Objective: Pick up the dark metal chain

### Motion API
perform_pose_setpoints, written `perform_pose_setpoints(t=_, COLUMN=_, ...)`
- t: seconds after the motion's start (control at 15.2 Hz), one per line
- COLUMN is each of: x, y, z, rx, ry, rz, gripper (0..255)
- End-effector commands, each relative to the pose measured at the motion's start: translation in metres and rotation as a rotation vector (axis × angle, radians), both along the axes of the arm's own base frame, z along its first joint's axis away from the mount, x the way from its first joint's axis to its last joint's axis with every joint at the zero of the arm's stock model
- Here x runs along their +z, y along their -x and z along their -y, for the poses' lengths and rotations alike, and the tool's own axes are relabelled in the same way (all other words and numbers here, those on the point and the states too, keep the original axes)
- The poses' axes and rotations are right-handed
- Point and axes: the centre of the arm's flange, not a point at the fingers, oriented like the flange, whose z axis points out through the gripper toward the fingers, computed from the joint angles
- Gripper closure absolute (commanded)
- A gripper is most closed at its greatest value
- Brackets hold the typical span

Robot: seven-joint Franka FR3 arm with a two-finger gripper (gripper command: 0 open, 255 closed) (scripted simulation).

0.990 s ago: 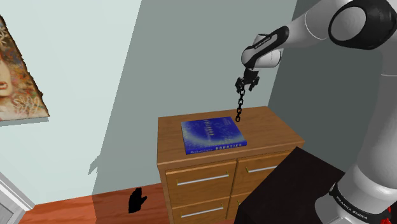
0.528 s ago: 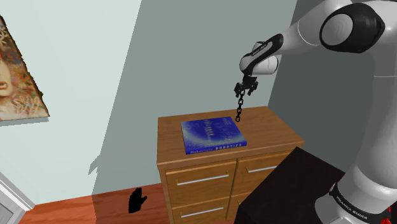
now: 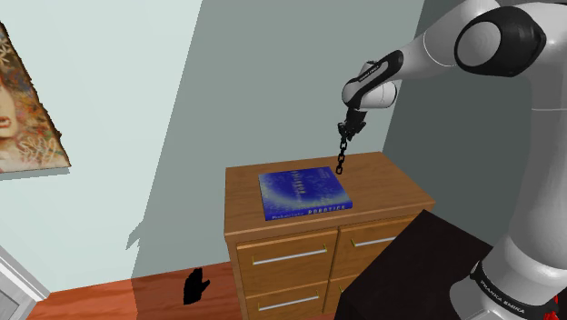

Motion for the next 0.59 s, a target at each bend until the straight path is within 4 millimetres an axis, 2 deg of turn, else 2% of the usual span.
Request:
perform_pose_setpoints(t=0.0, x=0.000, y=0.000, z=0.000, rx=0.000, ry=0.000, rz=-0.001, gripper=255)
perform_pose_setpoints(t=0.2, x=0.000, y=0.000, z=0.000, rx=0.000, ry=0.000, rz=-0.001, gripper=255)
perform_pose_setpoints(t=0.53, x=0.026, y=0.000, z=0.000, rx=0.000, ry=0.000, rz=-0.001, gripper=255)
